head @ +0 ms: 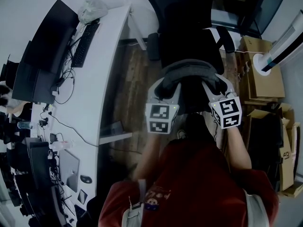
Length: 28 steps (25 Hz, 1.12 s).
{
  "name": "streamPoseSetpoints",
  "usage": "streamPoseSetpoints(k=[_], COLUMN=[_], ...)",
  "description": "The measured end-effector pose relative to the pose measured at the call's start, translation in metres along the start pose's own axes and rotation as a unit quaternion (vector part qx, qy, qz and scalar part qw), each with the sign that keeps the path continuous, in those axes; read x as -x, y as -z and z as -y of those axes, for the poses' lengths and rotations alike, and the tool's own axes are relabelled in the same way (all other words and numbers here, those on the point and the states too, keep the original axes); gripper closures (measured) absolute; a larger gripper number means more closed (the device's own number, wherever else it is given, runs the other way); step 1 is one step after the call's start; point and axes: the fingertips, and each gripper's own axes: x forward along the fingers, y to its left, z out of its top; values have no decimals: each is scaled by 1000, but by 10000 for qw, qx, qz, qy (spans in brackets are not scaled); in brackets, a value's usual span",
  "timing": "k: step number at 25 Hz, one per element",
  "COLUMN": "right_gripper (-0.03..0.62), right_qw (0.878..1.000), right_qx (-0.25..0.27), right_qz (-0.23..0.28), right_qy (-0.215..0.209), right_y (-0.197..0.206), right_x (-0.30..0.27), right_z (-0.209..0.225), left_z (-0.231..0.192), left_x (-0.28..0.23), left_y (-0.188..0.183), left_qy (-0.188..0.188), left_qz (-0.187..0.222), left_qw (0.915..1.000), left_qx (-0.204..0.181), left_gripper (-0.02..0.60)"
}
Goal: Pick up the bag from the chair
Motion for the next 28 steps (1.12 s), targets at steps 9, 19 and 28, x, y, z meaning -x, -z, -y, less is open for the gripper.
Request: streamPoseSetpoints(k=[9,19,28], right_gripper=[419,416,416], right_qw=[10000,10000,9999], right_qx=[-11,8,16], right_qz=[-23,-27,-89], right_qy=[6,14,53], right_y=[4,5,6], right_x=[4,4,2], right_z=[4,5,9], left_z=[6,7,8], left_x=[-2,-3,-8], left_y=[2,1,2], left_qy=[0,4,35], left_qz=[-29,36,-13], left_qw=[10000,10000,10000], left_qx=[7,-2,51], left_gripper=[387,387,387])
